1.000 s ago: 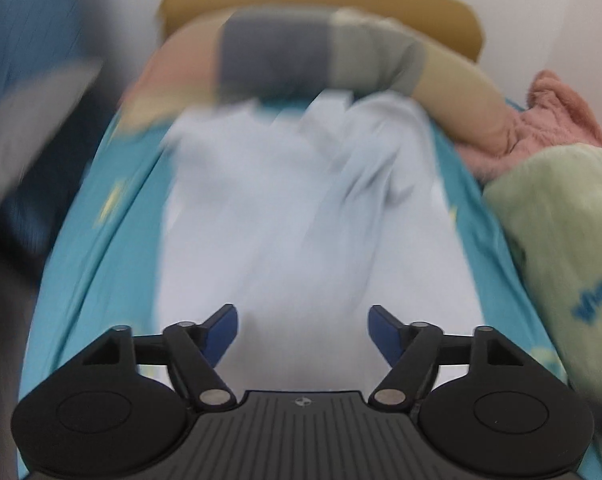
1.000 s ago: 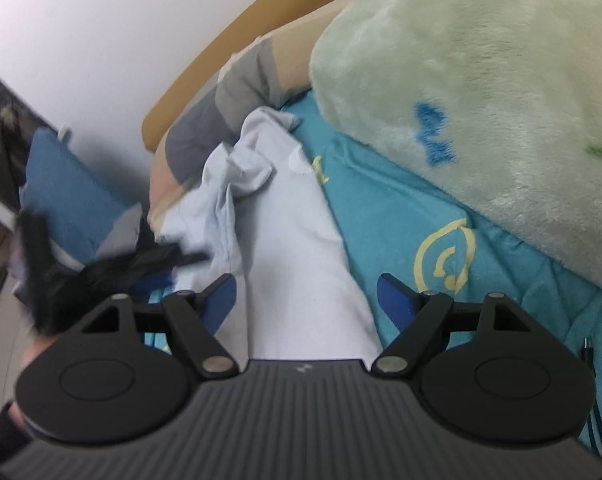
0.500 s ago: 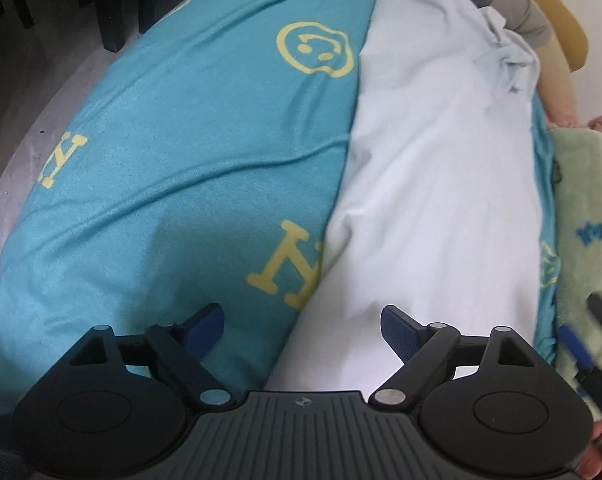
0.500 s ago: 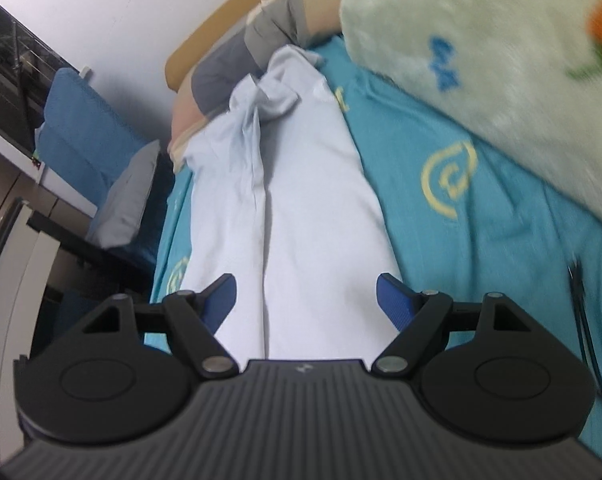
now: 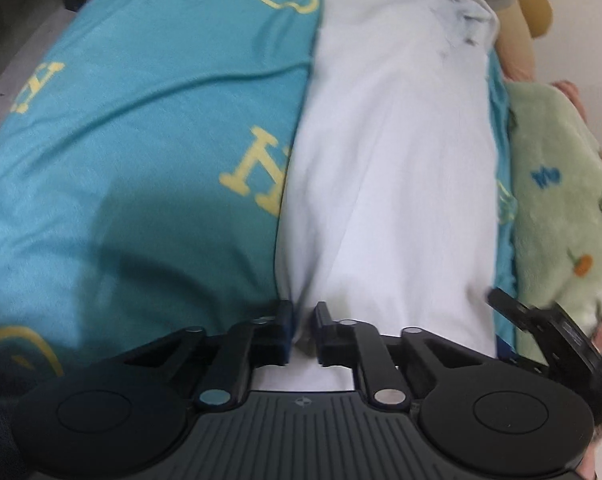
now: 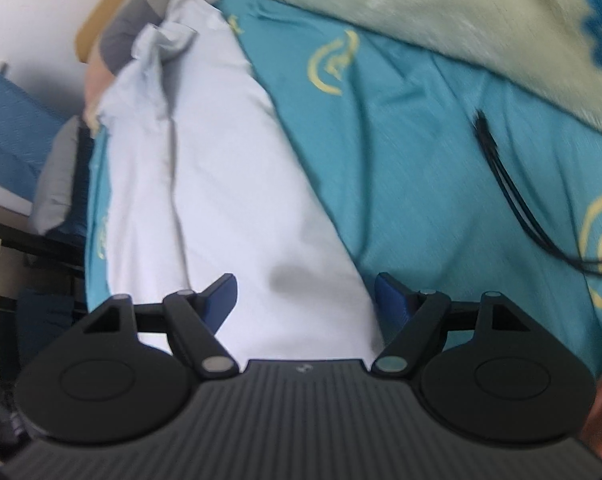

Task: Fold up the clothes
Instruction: 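Grasp the T-shirt hem with the left gripper while the right gripper grasps it too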

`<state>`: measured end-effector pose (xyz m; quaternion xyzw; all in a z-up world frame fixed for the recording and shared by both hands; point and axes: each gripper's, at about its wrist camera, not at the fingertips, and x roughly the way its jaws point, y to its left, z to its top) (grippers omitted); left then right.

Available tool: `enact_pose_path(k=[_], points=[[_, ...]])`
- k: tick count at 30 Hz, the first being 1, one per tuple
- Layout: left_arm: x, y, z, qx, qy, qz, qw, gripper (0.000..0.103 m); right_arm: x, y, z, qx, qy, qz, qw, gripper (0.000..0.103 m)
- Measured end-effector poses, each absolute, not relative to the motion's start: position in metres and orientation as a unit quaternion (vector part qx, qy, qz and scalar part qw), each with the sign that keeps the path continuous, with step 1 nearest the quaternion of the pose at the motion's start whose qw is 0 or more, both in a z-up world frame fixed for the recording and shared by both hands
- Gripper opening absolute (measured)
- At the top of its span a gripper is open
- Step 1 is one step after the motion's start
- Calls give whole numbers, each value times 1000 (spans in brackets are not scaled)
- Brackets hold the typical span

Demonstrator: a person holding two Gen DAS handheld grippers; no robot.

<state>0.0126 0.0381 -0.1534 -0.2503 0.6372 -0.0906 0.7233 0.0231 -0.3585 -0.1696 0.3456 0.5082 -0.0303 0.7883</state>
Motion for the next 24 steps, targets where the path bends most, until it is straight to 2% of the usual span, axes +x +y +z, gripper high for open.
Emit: enact_pose_path(k=[6, 9, 11, 14, 16, 21, 23, 24], points=[[-8, 45, -152, -246, 650, -90, 714, 13, 17, -352, -171, 367, 522, -11, 770, 79], [-10, 46, -155, -240, 652, -81, 714, 32, 16, -344, -169, 367, 530, 7, 764, 79], [-10, 44, -156, -234, 652, -82, 717, 49, 14, -342, -167, 368, 532, 7, 762, 74], [-12, 43, -158, -232, 650, -89, 718, 62, 11, -340, -166, 367, 537, 5, 759, 68], [-15, 41, -159, -227, 650, -96, 719, 65, 11, -335, -166, 355, 545, 8, 759, 63], [-28, 34, -156, -196, 658, -113, 719, 66, 13, -311, -165, 292, 577, 31, 762, 63], [-35, 29, -154, -173, 663, -120, 719, 60, 13, -296, -162, 246, 597, 45, 763, 63], [-39, 27, -153, -161, 663, -120, 721, 58, 13, -289, -161, 226, 603, 48, 763, 60]])
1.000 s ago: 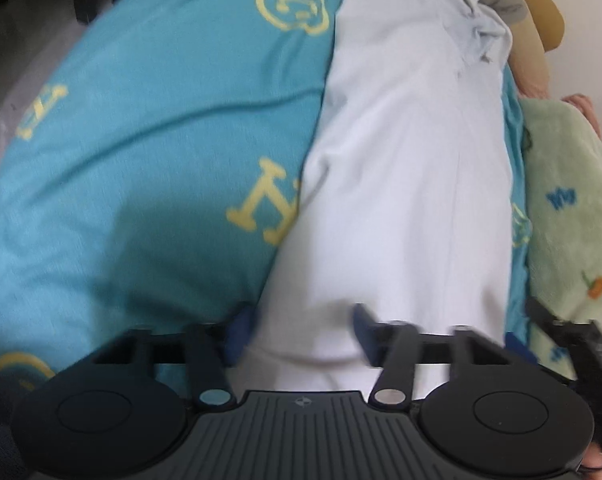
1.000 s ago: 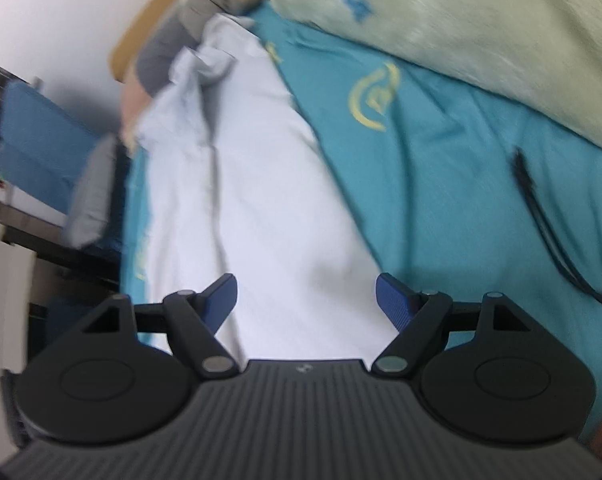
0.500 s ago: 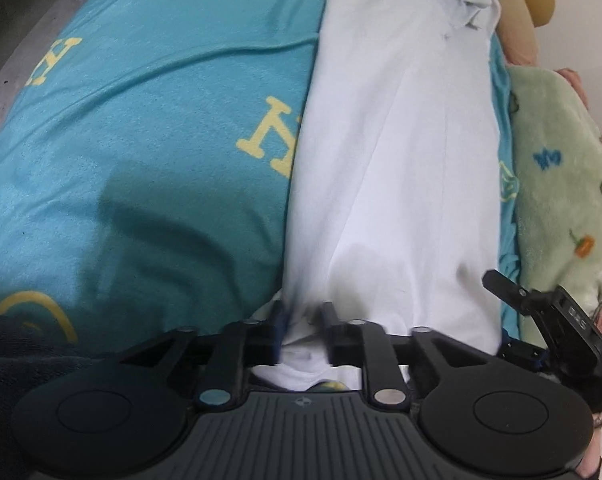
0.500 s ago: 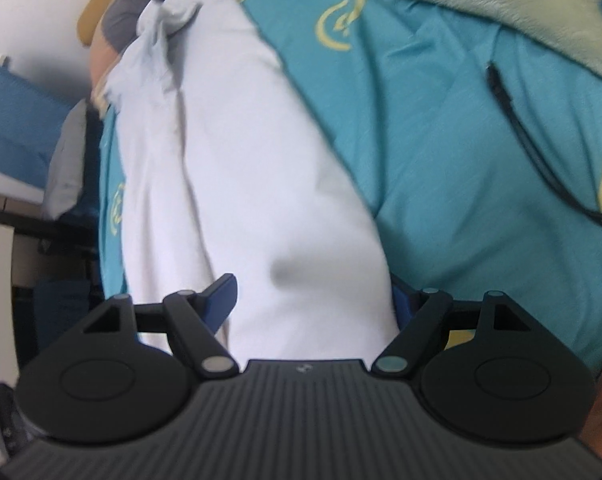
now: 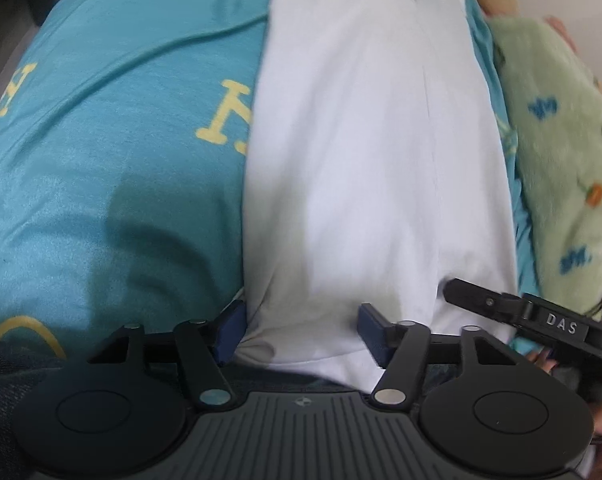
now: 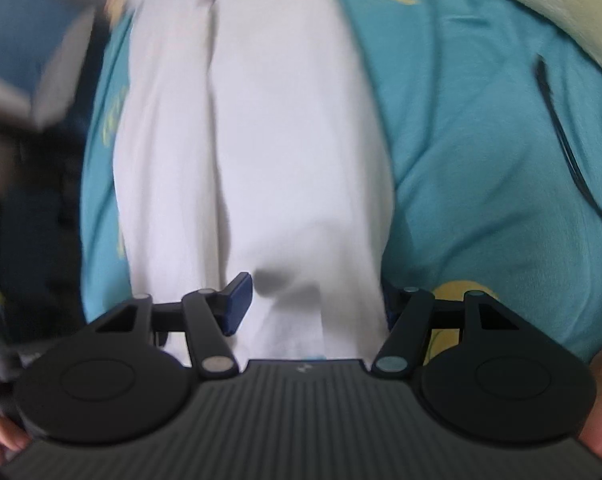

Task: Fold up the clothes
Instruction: 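Grasp the T-shirt hem with the left gripper while the right gripper grasps it too, then lift the hem with both grippers and fold it toward the collar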

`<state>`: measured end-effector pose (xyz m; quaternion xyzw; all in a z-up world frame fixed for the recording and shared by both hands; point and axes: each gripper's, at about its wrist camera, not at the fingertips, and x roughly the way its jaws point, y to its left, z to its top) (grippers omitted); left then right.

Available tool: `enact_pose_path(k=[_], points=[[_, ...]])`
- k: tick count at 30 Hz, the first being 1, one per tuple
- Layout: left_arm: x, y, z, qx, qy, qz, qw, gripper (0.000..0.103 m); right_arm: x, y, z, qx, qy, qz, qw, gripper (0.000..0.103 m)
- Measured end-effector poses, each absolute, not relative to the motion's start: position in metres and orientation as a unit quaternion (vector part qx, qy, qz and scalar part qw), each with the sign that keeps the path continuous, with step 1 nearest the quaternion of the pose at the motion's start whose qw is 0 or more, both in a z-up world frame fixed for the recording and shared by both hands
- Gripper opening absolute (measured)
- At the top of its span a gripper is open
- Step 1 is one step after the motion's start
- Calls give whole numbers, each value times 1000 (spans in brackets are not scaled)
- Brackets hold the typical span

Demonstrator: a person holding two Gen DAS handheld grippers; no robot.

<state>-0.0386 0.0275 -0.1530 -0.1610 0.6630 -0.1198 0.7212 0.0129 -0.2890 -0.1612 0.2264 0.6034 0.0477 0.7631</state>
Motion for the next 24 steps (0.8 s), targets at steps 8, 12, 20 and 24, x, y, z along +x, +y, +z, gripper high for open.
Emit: enact_pose_path(k=[8, 12, 20, 24], points=[[-66, 30, -143, -132, 651, -100, 741, 8, 2, -253, -152, 145, 618, 79, 769, 19], [-74, 50, -118, -194, 618, -100, 756, 5, 10, -265, -134, 181, 593, 70, 782, 13], [-22, 86, 6, -293, 497, -128, 807, 4, 10, -299, -27, 265, 469, 116, 835, 12], [-5, 69, 70, -300, 443, -149, 831, 4, 5, -304, 36, 267, 406, 137, 863, 12]])
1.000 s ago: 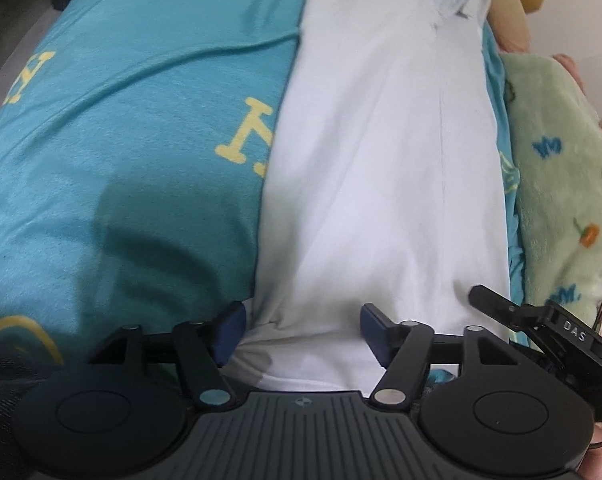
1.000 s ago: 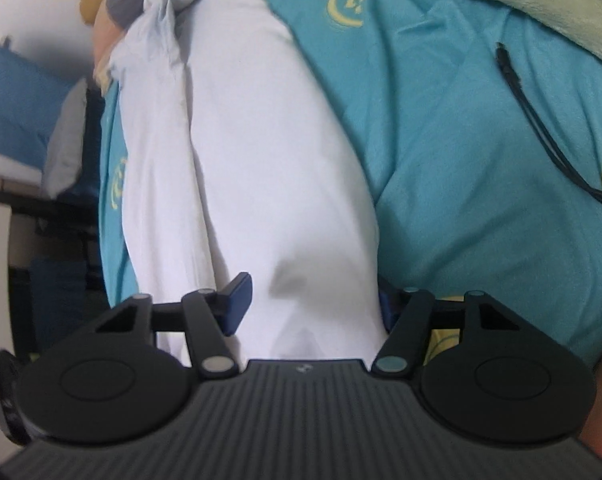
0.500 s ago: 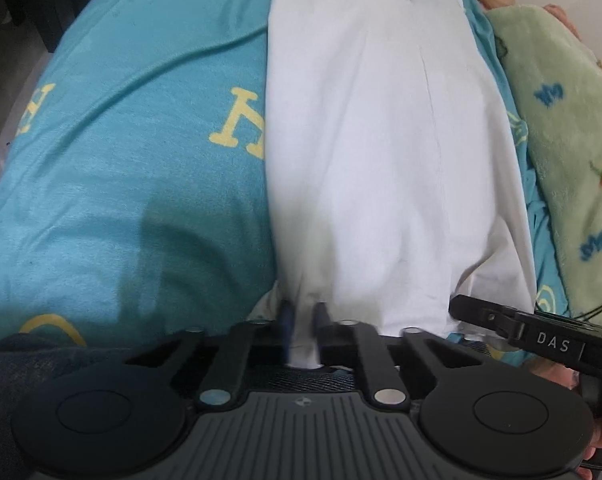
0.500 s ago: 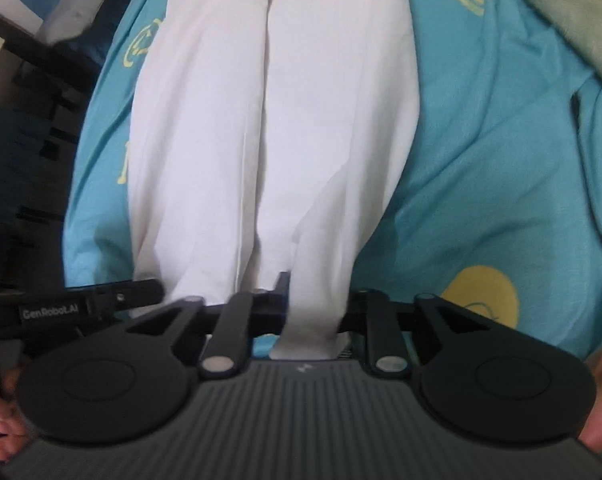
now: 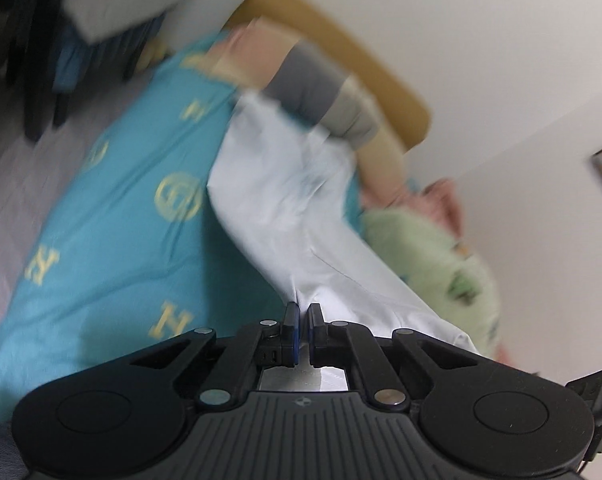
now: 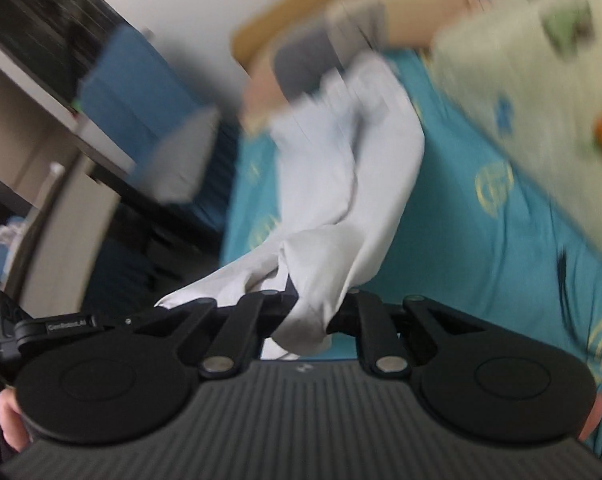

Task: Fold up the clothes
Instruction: 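Lift the hem with both grippers and fold it toward the collar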

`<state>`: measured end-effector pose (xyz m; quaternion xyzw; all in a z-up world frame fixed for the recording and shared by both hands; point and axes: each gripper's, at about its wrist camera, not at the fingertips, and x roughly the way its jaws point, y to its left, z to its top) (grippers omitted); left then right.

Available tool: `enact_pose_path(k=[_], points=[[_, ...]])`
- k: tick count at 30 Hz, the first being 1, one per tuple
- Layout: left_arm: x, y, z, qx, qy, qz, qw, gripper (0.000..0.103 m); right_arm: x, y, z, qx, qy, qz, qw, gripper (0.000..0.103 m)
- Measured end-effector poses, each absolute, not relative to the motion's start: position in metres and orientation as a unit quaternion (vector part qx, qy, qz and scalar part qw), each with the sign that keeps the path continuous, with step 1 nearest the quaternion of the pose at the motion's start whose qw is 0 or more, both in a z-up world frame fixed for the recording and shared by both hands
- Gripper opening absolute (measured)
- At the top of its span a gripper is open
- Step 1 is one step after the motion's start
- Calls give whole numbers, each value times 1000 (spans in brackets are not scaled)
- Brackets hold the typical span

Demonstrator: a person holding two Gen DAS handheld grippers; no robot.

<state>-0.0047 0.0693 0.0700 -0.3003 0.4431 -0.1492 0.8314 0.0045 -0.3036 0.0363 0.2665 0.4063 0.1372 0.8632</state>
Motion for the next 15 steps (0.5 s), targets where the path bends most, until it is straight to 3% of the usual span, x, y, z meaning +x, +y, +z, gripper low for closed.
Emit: enact_pose_path(k=[5, 10, 15], points=[[-29, 68, 107, -288, 417, -168, 845, 4, -28, -308, 61, 257, 371, 165, 877, 12], [-76, 70, 78, -252, 470, -159, 831, 4, -72, -304, 28, 248, 401, 175, 864, 12], [-76, 73, 31, -258, 503, -150, 811, 4, -92, -303, -16, 274, 442, 164, 838, 12]])
